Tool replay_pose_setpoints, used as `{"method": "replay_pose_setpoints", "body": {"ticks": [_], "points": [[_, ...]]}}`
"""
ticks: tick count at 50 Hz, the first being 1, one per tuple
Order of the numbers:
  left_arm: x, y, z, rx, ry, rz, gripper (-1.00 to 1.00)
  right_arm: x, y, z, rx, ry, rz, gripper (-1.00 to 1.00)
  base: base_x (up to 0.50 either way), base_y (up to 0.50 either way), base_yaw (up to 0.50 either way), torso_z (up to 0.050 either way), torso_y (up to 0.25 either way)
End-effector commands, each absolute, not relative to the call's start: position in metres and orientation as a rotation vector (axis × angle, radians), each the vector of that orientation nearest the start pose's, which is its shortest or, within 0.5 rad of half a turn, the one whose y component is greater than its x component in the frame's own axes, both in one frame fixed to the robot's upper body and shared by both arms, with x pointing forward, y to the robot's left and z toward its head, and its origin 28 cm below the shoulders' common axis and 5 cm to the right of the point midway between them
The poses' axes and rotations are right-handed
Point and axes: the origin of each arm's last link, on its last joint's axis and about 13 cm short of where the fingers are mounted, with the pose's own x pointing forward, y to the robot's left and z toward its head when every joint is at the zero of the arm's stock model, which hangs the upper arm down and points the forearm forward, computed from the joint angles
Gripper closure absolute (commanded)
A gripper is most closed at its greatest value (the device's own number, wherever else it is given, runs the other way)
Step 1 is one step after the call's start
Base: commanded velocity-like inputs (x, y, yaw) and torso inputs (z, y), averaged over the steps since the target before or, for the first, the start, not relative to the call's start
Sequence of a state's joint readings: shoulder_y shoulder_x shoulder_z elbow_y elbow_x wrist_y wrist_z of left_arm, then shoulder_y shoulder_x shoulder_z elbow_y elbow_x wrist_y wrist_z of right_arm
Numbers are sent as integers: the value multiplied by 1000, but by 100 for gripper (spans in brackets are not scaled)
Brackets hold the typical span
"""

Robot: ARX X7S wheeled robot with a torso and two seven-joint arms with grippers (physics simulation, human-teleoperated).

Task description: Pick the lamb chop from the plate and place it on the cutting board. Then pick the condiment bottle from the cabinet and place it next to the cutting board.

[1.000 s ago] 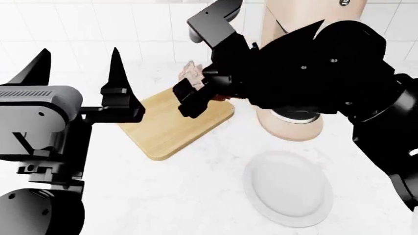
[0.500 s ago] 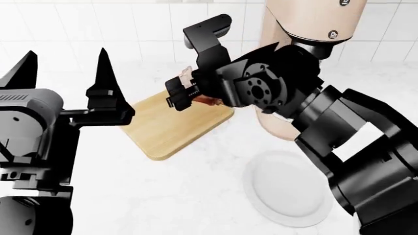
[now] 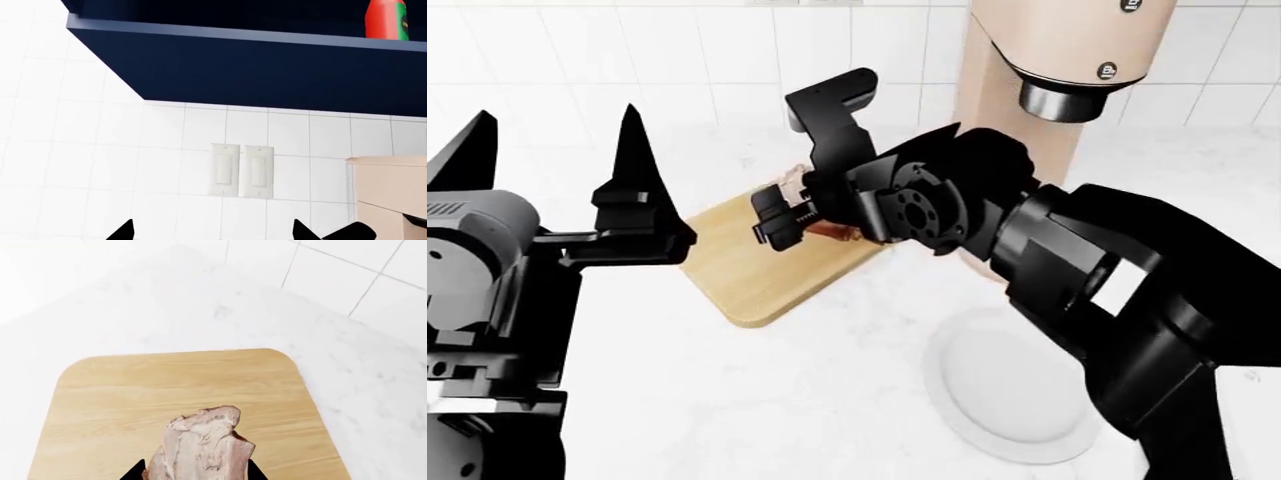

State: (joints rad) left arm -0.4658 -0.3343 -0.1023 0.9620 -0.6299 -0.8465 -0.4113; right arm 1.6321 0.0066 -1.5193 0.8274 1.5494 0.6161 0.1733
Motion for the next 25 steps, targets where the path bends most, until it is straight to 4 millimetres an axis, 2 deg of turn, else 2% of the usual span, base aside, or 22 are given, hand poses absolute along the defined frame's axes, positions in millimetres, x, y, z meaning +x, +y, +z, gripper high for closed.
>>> {"method": "replay_pose_setpoints", "body": {"ticks": [1, 17, 18, 25], "points": [[197, 227, 236, -68, -511, -14, -100, 383, 18, 248, -252, 460, 541, 100, 0, 0, 0, 0, 0], [200, 230, 236, -73, -505, -9, -100, 379, 23, 240, -270, 468, 555, 100, 0, 0, 0, 0, 1], [200, 230, 236, -73, -505, -8, -100, 378, 23, 240, -273, 469, 559, -100, 0, 0, 0, 0, 0], [200, 230, 235, -76, -503, -8, -100, 378, 24, 240, -279, 461, 566, -100, 0, 0, 0, 0, 0]]}}
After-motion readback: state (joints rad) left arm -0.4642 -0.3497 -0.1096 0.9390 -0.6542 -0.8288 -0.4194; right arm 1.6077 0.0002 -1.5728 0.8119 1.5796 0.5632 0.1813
